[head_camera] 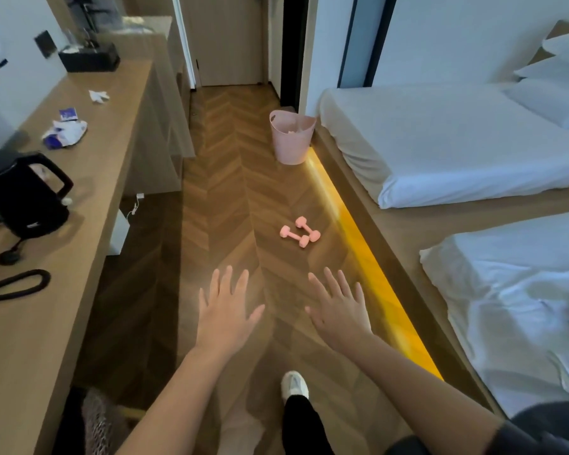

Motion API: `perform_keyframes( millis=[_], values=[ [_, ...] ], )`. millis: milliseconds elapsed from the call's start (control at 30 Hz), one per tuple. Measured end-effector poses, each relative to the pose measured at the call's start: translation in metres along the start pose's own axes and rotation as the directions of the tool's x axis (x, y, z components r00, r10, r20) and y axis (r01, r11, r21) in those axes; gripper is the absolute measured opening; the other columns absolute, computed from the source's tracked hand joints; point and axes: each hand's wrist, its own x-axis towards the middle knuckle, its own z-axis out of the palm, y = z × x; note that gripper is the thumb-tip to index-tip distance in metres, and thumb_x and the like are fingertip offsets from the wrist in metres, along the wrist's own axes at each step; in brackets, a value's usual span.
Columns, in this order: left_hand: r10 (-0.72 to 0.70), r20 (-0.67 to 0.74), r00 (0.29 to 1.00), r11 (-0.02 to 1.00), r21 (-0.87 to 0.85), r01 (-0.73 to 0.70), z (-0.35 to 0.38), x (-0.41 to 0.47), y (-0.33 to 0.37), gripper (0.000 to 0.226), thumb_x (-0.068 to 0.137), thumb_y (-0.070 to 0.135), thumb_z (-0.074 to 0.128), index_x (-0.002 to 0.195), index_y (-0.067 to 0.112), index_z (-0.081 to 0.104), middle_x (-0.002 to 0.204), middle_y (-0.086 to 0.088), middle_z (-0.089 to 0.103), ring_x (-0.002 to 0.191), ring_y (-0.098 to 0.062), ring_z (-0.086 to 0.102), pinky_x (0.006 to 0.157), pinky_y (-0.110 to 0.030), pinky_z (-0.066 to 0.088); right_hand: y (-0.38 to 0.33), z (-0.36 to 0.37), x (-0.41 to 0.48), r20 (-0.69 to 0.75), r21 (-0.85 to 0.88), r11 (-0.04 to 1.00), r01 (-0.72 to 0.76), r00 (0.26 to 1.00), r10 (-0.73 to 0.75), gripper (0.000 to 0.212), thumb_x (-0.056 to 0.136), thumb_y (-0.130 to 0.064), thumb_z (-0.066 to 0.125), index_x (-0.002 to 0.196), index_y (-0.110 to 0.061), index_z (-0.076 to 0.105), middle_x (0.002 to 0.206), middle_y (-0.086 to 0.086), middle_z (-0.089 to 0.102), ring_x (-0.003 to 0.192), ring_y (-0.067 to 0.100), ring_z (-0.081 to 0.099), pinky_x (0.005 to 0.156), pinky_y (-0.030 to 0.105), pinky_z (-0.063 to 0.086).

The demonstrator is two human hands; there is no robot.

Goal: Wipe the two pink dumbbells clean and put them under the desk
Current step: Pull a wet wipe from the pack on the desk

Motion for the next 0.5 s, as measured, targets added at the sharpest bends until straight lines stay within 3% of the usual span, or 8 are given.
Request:
perform_keyframes(
  millis=[133, 300, 400, 500],
  values=[
    [-0.005, 0.007, 1.000, 1.000, 0.022, 0.005, -0.001, 0.076, 0.005, 0.077, 0.095, 0.064, 0.037, 0.157, 0.028, 0.007, 0.166, -0.003, 0.003, 0.152, -0.026, -0.004, 0.121, -0.049, 0.007, 0.014, -0.011, 0.085, 0.003, -0.015, 0.998, 0.065, 0.998, -0.064, 0.068, 0.100, -0.060, 0.026, 0.156, -0.034, -0.002, 0.166, 0.003, -0.002, 0.152, 0.032, -0.003, 0.120, 0.057, 0.006],
    [-0.044, 0.020, 0.999, 0.997, 0.070, 0.043, -0.013, 0.144, 0.000, 0.081, 0.094, 0.064, 0.039, 0.157, 0.029, 0.003, 0.166, -0.002, -0.003, 0.152, -0.025, -0.008, 0.123, -0.049, 0.005, 0.033, -0.030, 0.162, -0.016, 0.027, 0.993, 0.113, 0.993, -0.113, 0.067, 0.099, -0.062, 0.026, 0.155, -0.038, -0.002, 0.166, 0.001, -0.002, 0.152, 0.029, -0.007, 0.119, 0.054, -0.002],
    [-0.083, -0.058, 0.995, 0.996, 0.040, 0.085, -0.028, 0.193, -0.006, 0.083, 0.093, 0.065, 0.040, 0.157, 0.029, 0.002, 0.166, -0.002, -0.001, 0.152, -0.024, -0.008, 0.123, -0.049, 0.008, 0.036, -0.050, 0.222, -0.025, -0.017, 0.987, 0.161, 0.987, -0.161, 0.069, 0.099, -0.061, 0.026, 0.155, -0.035, -0.004, 0.166, 0.003, -0.005, 0.152, 0.030, -0.009, 0.119, 0.054, 0.000],
    [-0.160, -0.040, 0.986, 0.987, -0.035, 0.159, -0.034, 0.225, -0.022, 0.084, 0.092, 0.065, 0.041, 0.157, 0.028, 0.001, 0.166, -0.003, -0.001, 0.152, -0.024, -0.008, 0.122, -0.048, 0.006, 0.027, -0.061, 0.266, -0.064, -0.017, 0.976, 0.215, 0.974, -0.216, 0.069, 0.098, -0.062, 0.026, 0.157, -0.033, 0.002, 0.166, 0.004, 0.003, 0.152, 0.030, -0.001, 0.119, 0.055, 0.005]
  ],
)
